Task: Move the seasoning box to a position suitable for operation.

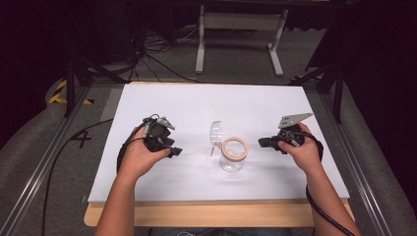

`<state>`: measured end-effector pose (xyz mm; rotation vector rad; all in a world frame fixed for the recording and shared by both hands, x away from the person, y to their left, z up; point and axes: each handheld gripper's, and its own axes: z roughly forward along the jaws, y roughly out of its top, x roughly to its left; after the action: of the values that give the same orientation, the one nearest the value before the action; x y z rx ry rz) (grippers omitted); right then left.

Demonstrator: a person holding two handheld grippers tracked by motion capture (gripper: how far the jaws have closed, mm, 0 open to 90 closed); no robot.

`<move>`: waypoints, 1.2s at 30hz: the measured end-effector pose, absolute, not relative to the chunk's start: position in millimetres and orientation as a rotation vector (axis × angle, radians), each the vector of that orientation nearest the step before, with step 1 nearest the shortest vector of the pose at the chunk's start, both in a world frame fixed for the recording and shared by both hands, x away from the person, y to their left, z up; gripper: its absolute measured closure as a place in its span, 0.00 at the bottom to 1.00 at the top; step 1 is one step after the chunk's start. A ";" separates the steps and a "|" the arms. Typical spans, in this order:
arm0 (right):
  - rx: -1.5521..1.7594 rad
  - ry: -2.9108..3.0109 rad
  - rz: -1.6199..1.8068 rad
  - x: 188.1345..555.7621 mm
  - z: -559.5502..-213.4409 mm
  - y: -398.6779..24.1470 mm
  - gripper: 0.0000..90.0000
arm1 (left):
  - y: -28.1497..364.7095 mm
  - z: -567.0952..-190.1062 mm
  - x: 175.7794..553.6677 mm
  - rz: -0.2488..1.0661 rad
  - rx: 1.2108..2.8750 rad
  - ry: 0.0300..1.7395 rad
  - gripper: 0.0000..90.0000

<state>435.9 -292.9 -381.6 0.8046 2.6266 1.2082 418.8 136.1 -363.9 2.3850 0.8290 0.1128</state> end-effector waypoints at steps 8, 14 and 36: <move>0.794 2.632 1.231 435.8 -383.6 -292.1 0.97 | 133.6 -359.1 414.3 0.092 2.328 0.809 0.58; 0.811 2.625 1.248 437.8 -387.6 -291.7 0.98 | 134.0 -357.8 413.0 0.100 2.329 0.805 0.58; 0.738 2.714 1.234 448.8 -428.9 -258.6 0.97 | 124.3 -360.3 412.4 0.091 2.349 0.788 0.57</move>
<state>448.8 -258.6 -428.9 0.7383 2.7145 1.2345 412.4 124.3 -360.3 2.3494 0.7881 0.0910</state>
